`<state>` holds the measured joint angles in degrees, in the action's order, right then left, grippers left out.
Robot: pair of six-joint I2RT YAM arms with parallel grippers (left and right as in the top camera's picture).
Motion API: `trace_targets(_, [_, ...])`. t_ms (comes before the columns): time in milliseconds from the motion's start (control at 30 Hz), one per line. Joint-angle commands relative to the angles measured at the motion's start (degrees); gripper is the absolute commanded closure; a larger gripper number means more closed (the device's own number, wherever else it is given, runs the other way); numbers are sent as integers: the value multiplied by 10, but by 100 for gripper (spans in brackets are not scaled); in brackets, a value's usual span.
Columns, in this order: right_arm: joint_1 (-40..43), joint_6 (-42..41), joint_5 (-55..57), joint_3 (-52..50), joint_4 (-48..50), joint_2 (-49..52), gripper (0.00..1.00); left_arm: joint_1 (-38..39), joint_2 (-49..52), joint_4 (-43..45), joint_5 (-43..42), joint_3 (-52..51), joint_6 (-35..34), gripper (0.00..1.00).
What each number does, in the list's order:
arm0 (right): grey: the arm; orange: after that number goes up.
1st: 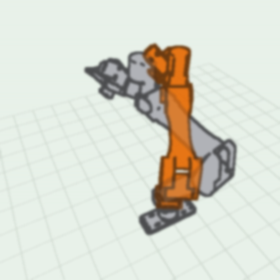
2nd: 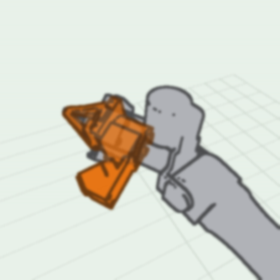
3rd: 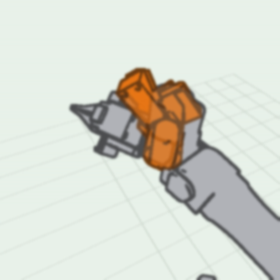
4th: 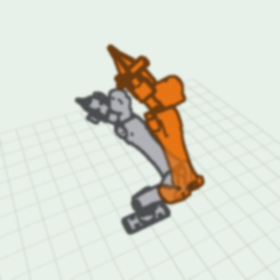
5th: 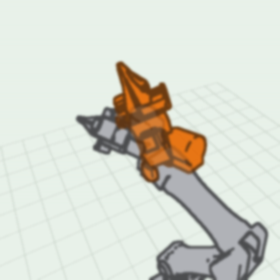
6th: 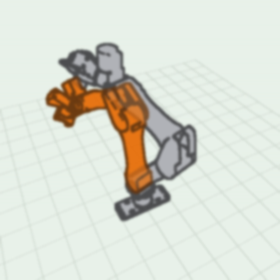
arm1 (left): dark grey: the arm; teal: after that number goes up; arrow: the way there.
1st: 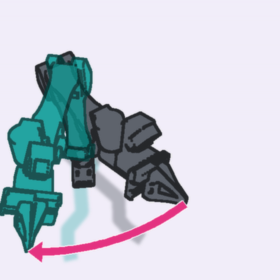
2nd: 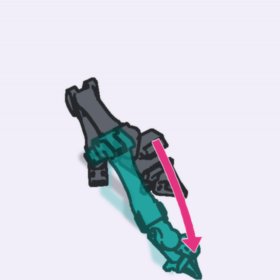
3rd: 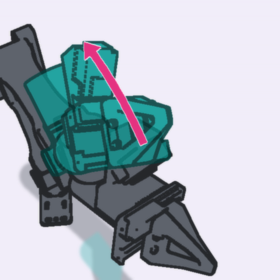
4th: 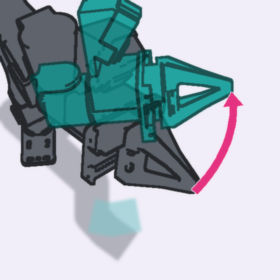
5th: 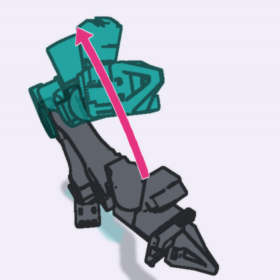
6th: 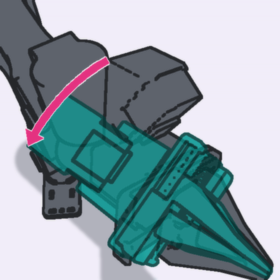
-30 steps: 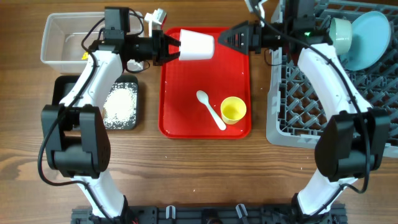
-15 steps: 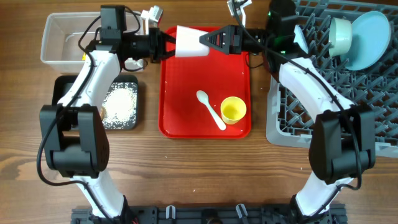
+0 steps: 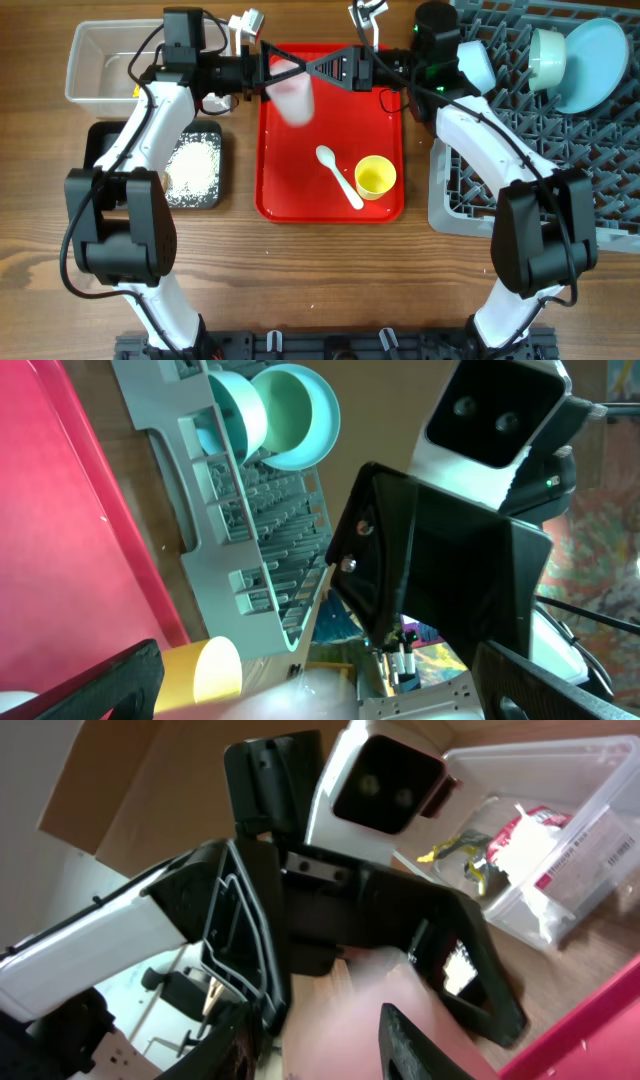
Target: Sort waste into correct bins and load items into the dishwasher rack
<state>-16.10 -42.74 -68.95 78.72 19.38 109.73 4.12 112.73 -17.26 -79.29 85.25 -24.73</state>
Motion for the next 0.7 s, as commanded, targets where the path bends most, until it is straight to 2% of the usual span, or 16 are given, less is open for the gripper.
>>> trace_targets(0, [1, -16, -5, -5, 6, 7, 60, -1, 1, 2, -5, 3, 2, 4])
trace_targets(33, [1, -15, -5, -5, 5, 7, 60, -1, 1, 2, -5, 3, 3, 12])
trace_targets(67, [1, -9, -4, -5, 5, 7, 60, -1, 1, 2, -5, 3, 3, 16])
trace_targets(233, [50, -12, -9, -3, 8, 2, 59, -1, 1, 2, -1, 3, 5, 17])
trace_targets(367, [114, -14, -10, 4, 7, -32, 42, -1, 1, 2, 64, 3, 6, 15])
trace_targets(433, [148, -24, -17, 9, 7, -57, 31, 0, -4, -3, 166, 3, 7, 11])
trace_targets(500, [169, -22, -16, 9, 7, -87, 10, 18, -35, -70, 384, 3, 70, 1])
trace_targets(533, [175, -22, -7, 9, 3, -100, 1, 37, -52, -103, 494, 3, 103, 0])
trace_targets(600, [179, -18, -2, 9, -14, -111, 1, 76, -85, -156, 673, 3, 126, 0])
trace_targets(633, [178, 5, 4, 9, -50, -115, 1, 93, -97, -179, 735, 3, 126, 0])
trace_targets(667, [174, 58, 37, 9, -136, -121, 1, 115, -116, -216, 801, 3, 126, 0])
